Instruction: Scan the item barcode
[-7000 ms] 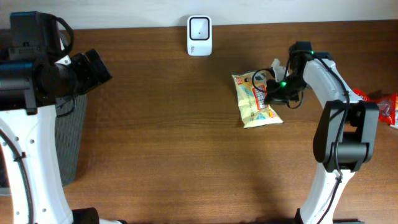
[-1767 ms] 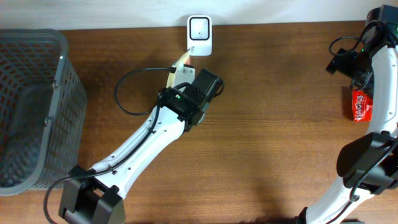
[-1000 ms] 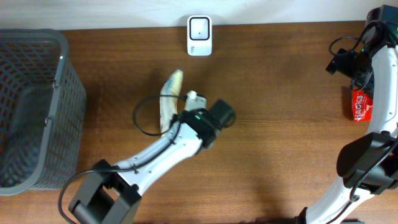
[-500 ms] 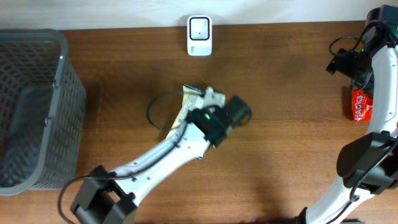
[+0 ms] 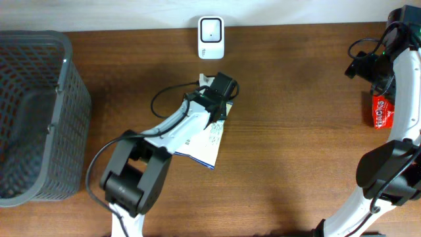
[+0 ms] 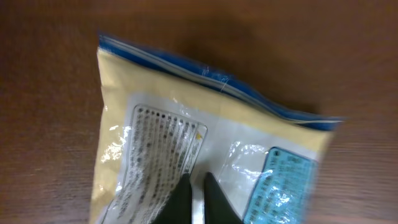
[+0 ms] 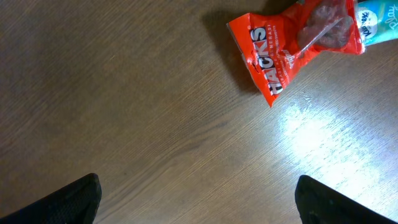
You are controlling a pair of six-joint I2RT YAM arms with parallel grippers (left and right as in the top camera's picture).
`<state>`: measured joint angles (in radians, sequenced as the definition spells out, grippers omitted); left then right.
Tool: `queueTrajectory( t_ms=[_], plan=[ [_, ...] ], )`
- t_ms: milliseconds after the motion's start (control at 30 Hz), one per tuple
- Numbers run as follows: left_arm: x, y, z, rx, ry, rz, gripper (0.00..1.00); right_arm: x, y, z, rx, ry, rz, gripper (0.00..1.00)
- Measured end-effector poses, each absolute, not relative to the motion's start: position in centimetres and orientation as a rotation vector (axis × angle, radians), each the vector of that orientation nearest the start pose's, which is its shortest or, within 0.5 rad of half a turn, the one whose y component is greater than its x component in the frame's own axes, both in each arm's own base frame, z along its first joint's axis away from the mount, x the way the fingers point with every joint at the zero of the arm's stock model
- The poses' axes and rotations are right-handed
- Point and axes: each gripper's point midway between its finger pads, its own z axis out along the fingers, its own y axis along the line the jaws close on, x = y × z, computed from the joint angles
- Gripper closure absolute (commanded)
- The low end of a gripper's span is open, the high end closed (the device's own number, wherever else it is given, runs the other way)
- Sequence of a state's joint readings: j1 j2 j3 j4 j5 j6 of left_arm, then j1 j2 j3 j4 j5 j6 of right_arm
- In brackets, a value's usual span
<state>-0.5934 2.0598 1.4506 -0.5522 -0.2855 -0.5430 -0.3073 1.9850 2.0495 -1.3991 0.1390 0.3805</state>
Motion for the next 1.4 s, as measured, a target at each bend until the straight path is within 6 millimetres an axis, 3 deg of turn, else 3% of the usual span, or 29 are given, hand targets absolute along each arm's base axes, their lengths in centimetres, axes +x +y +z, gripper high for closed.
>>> queueTrajectory(
  t_ms=[133,300,367,500,600,633,700,867,1167,1300,1400],
  plan=[
    [41.6,-21.2,1.7,-0.01,2.678,0.136,1.0,39.7,-15.1,19.3,1.0,2.717,-0.189,0.01],
    [40.7,-21.3,1.7,0.01,2.724,0.135,1.0,39.7,-15.1,19.3,0.999,2.718,-0.189,0.01],
    [40.0,-22.6,2.0,0.03,2.755,0.047,1.0,39.7,-15.1,19.3,0.999,2.718,-0.189,0.01],
    [37.3,-27.4,4.6,0.174,2.802,-0.254,1.0,39.7,-15.1,19.3,0.999,2.718,-0.189,0.02],
    [34.5,-27.9,6.1,0.304,2.856,-0.285,1.0,39.7,-15.1,19.3,0.999,2.717,-0.189,0.01],
    [32.9,-27.3,6.7,0.345,2.897,-0.266,1.0,39.7,-15.1,19.3,0.999,2.717,-0.189,0.01],
    [32.0,-26.2,7.3,0.334,2.935,-0.222,1.0,39.7,-15.1,19.3,0.999,2.718,-0.189,0.01],
    [32.6,-22.7,7.0,0.15,2.978,-0.091,1.0,39.7,-15.1,19.3,0.999,2.718,-0.189,0.01],
    [31.3,-18.0,3.6,-0.056,3.0,0.156,1.0,39.7,-15.1,19.3,0.999,2.718,-0.189,0.01],
    [31.4,-16.0,2.1,-0.092,2.962,0.257,1.0,39.7,-15.1,19.3,0.999,2.718,-0.189,0.01],
    [33.6,-15.1,2.2,-0.115,2.845,0.299,1.0,39.7,-15.1,19.3,0.999,2.717,-0.189,0.01]
  ],
)
